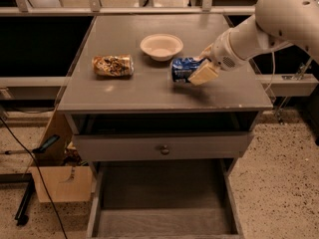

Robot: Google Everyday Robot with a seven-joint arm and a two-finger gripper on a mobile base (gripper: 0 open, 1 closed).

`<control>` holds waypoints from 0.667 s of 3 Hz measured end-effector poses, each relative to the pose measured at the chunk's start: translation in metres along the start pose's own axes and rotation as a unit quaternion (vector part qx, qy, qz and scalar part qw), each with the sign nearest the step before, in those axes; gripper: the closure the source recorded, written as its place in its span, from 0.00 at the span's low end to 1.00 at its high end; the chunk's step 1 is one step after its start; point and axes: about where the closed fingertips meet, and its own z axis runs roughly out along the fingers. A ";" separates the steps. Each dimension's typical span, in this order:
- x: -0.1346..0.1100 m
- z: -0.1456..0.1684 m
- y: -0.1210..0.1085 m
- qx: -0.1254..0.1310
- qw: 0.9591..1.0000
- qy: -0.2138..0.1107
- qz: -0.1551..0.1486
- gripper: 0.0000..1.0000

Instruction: Pick pepsi can from middle drawer and place on counter

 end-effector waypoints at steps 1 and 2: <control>0.000 0.000 0.000 0.000 1.000 0.000 0.000 0.06; 0.000 0.000 0.000 0.000 1.000 0.000 0.000 0.00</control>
Offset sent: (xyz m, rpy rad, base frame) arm 0.0000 0.0000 0.0000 0.0000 0.0000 0.0000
